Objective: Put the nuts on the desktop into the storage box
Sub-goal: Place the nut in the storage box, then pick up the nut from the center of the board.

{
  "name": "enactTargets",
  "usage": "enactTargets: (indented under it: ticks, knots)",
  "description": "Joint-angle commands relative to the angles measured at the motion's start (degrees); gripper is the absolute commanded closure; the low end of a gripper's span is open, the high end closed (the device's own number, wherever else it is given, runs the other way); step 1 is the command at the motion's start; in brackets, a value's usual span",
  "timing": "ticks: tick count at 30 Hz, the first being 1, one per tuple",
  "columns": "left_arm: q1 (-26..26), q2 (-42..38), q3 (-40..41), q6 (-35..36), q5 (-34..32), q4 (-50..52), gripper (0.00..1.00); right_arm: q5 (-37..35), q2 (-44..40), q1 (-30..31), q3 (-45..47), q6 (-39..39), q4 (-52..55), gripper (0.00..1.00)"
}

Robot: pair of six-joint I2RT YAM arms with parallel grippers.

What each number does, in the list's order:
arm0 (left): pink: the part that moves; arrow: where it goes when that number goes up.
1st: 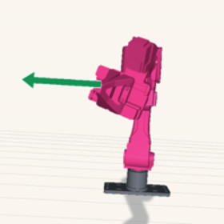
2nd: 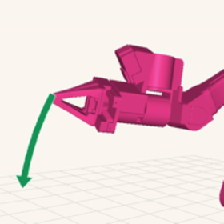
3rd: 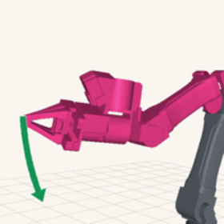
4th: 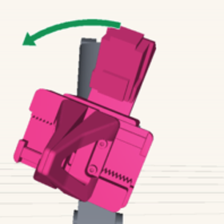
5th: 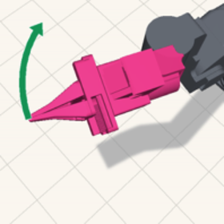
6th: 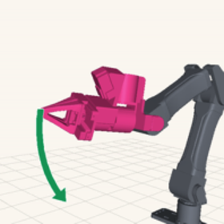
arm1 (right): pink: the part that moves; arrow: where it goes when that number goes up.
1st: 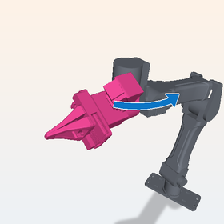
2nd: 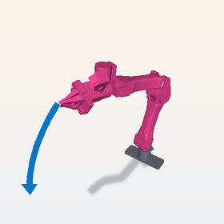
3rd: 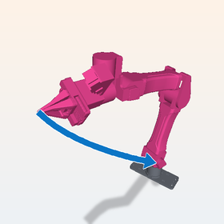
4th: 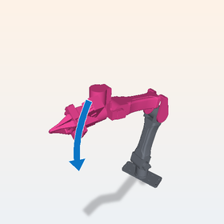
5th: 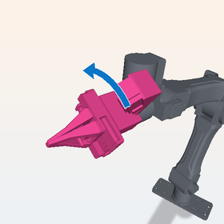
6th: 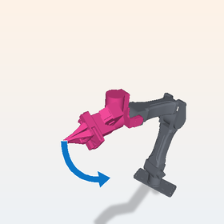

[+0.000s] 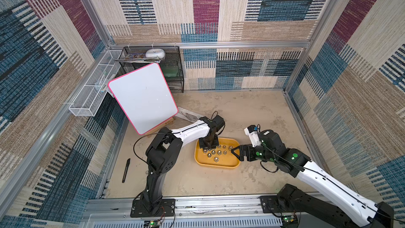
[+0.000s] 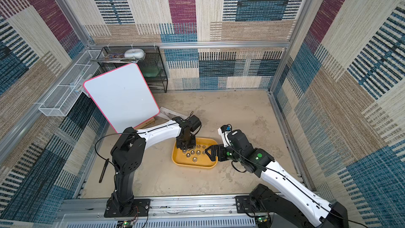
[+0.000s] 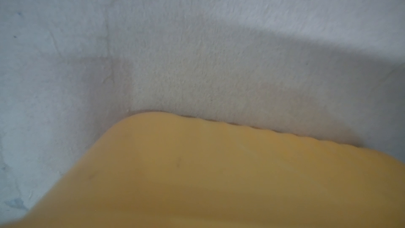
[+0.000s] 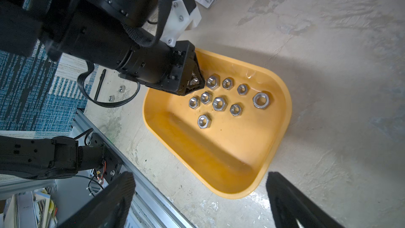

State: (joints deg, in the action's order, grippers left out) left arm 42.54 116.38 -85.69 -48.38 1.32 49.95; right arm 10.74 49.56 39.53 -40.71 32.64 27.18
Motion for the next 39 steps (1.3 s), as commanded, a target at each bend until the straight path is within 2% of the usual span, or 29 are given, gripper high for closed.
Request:
enactTargets:
  ticks: [1, 9, 21, 30, 39]
  knots:
    - [-0.2, 0.3, 1.0, 0.7, 0.2, -0.2, 0.74, -0.1, 0.5, 0.0, -0.6, -0.7, -1.0, 0.01]
    - [-0.1, -1.1, 1.7, 0.8, 0.8, -0.3, 0.59, 0.3, 1.1, 0.0, -0.3, -0.5, -2.3, 0.01]
    - [-1.4, -7.3, -0.6, -0.6, -0.6, 3.8, 0.57, 0.3, 1.7, 0.0, -0.2, -1.3, -3.2, 0.01]
    - [-6.7, -13.6, 1.7, -1.6, -0.7, 7.0, 0.50, -0.6, 4.5, 0.0, -0.8, -4.1, -5.5, 0.01]
    - [-13.5, -20.6, 9.9, -2.5, -2.4, 7.6, 0.49, -0.4, 6.2, 0.0, -1.4, -7.0, -6.3, 0.01]
